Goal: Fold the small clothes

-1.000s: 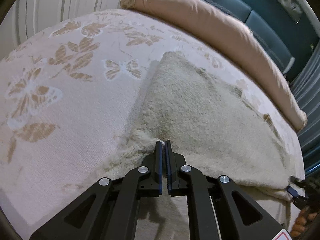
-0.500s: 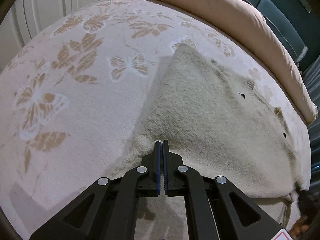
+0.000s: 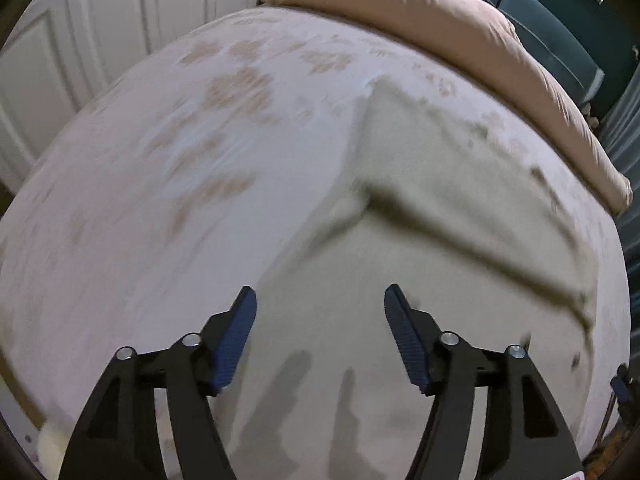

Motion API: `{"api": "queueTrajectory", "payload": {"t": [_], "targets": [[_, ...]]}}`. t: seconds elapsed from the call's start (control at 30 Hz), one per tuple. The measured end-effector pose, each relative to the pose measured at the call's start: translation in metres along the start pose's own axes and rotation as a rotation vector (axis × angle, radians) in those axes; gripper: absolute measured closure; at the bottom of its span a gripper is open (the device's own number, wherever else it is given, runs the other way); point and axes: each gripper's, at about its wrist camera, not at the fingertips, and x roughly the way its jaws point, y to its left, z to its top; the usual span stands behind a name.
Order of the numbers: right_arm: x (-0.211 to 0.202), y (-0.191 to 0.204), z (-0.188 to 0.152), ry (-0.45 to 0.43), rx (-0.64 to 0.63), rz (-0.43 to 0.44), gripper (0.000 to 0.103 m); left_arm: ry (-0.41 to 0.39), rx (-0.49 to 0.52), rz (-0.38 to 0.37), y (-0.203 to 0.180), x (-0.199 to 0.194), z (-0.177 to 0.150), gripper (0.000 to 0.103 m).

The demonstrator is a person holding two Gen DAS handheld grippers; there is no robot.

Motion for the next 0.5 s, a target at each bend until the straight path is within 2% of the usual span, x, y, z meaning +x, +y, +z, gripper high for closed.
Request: {"api": "queueTrajectory", "payload": {"t": [0.07,0.23,0.37,0.5], "targets": [[-0.017,-0.020,-0.043,0.043,0.007,-0.046,0.035,0.056,-0.011,-0.002,0.021,-0.012,-0.034,0.035],[-0.036,-0.053,-0.118,0.148,0.074,-0.043,0.035,0.157,-0.068,-0.016,0.059,-0.034,-0.112,0.034],[-0.034,-0.053,-0.141,0.177,0.093,-0.008,0.035,0.195,-0.136,-0.070,0.069,-0.036,-0.139,0.034],[-0.018,-0.049,-0.141,0.194,0.134,0.047,0.035,0.166,-0.199,-0.119,0.067,-0.036,-0.140,0.034]]}}
